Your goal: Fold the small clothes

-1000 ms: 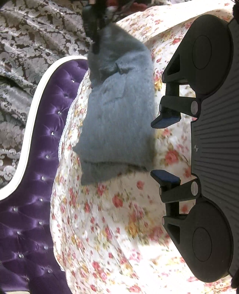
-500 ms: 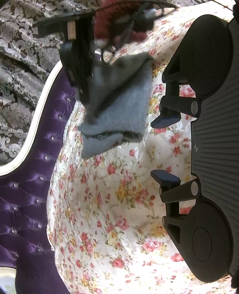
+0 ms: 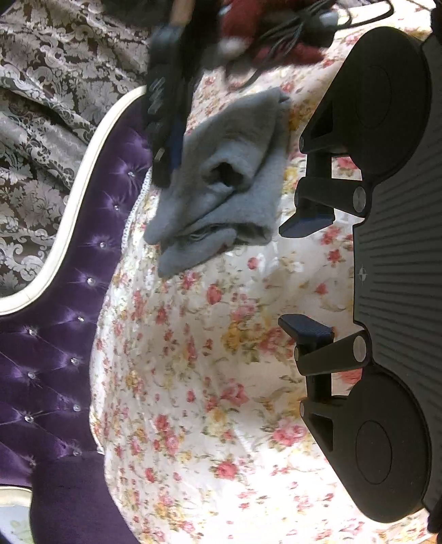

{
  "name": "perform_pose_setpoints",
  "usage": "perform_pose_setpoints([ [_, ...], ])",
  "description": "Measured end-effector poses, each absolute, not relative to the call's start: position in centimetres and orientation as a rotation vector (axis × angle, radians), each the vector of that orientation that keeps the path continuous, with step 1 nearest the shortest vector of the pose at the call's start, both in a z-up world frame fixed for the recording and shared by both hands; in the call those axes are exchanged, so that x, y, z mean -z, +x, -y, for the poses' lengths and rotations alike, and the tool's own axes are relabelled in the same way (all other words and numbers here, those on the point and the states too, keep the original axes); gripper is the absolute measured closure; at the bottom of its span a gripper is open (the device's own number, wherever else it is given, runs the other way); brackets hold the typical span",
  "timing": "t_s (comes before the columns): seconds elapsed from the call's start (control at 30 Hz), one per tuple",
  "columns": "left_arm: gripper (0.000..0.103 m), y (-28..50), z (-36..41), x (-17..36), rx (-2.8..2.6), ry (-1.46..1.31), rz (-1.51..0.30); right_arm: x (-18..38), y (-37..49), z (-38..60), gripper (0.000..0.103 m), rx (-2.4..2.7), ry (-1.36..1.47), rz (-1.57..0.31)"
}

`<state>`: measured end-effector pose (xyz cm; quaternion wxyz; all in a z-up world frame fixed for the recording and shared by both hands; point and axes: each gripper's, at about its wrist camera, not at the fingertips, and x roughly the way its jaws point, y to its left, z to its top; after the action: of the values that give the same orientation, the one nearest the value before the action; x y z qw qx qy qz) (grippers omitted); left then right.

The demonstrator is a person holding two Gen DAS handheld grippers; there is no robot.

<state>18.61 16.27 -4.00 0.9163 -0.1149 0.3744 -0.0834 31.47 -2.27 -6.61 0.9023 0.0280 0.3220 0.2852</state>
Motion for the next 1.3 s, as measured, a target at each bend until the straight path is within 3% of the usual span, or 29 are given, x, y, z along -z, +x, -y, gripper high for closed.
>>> perform_pose_setpoints([
  [0.2, 0.054, 21.0, -15.5, 2.1, 0.195, -0.213, -0.74, 5.3, 27.9, 5.5, 0.037, -0.486, -0.091, -0.569],
  [0.7, 0.054, 26.4, -13.4, 0.9, 0.261, -0.232, -0.82, 11.0, 23.8, 1.0, 0.039, -0.47, -0.529, -0.47],
  [0.73, 0.054, 26.7, -13.3, 0.8, 0.264, -0.238, -0.825, 11.2, 24.3, 1.1, 0.043, -0.464, -0.52, -0.479],
  [0.8, 0.054, 27.2, -13.0, 0.8, 0.274, -0.248, -0.833, 11.3, 25.0, 1.7, 0.066, -0.461, -0.489, -0.507],
  [0.83, 0.054, 27.5, -12.9, 0.7, 0.284, -0.258, -0.838, 11.2, 25.3, 2.1, 0.089, -0.461, -0.465, -0.519],
  [1.03, 0.045, 30.2, -11.8, 1.6, 0.415, -0.448, -0.914, 8.9, 25.5, 6.2, 0.088, -0.472, -0.203, -0.502],
  [1.3, 0.044, 33.8, -8.9, 3.8, 0.461, -0.524, -0.989, 8.6, 25.6, 8.3, 0.088, -0.489, -0.07, -0.503],
])
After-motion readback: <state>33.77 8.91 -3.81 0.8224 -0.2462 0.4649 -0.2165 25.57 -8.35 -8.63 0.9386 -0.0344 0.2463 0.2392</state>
